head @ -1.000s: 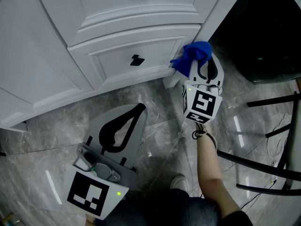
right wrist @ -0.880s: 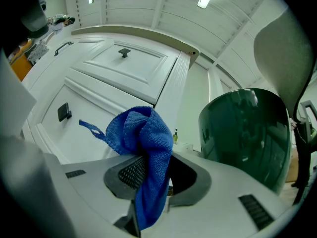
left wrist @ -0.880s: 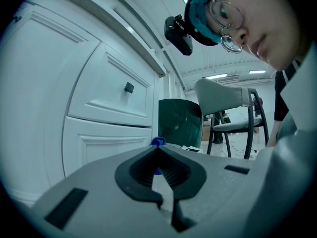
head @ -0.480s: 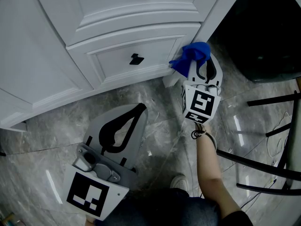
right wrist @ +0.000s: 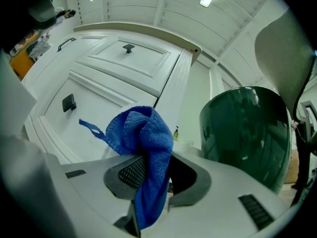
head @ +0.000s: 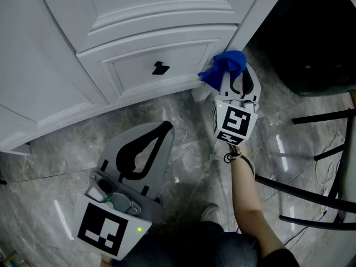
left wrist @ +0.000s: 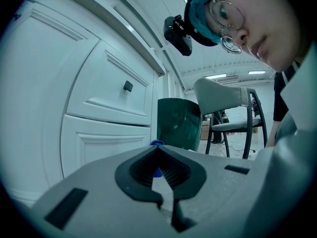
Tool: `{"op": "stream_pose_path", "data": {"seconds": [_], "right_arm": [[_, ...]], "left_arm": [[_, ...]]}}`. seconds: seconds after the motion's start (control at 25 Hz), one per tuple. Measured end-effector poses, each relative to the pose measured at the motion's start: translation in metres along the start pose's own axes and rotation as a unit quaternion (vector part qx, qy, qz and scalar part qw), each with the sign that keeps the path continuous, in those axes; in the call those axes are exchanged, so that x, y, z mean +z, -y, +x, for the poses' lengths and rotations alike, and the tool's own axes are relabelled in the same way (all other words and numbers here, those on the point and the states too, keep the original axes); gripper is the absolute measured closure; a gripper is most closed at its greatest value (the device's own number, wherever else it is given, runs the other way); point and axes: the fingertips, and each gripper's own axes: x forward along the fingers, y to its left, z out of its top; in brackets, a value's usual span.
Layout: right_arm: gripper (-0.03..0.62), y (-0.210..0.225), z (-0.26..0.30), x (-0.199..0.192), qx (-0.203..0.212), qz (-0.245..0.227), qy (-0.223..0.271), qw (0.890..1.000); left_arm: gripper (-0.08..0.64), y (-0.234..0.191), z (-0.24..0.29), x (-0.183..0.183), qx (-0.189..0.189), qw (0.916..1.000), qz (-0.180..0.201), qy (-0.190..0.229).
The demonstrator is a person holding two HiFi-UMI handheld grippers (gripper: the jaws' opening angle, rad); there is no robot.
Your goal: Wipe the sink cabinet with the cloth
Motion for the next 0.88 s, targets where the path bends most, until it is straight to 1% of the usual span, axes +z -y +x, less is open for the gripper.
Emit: {"op": "stream_pose_path", "data": {"seconds": [0.4, 0.88], "right_arm": [[0.477, -0.005, -0.001, -0.011, 0.005, -0.007, -0.009, 1.0], [0.477, -0.01, -0.004, -0.027, 0.009, 0.001, -0.023, 1.0]], "left_arm": [[0.557, 0.0, 0.001, 0.0, 0.0, 1.0, -0.001, -0.001], [0.557, 0.005, 0.001, 0.0, -0.009, 1.0, 0.001, -0.002]]}}
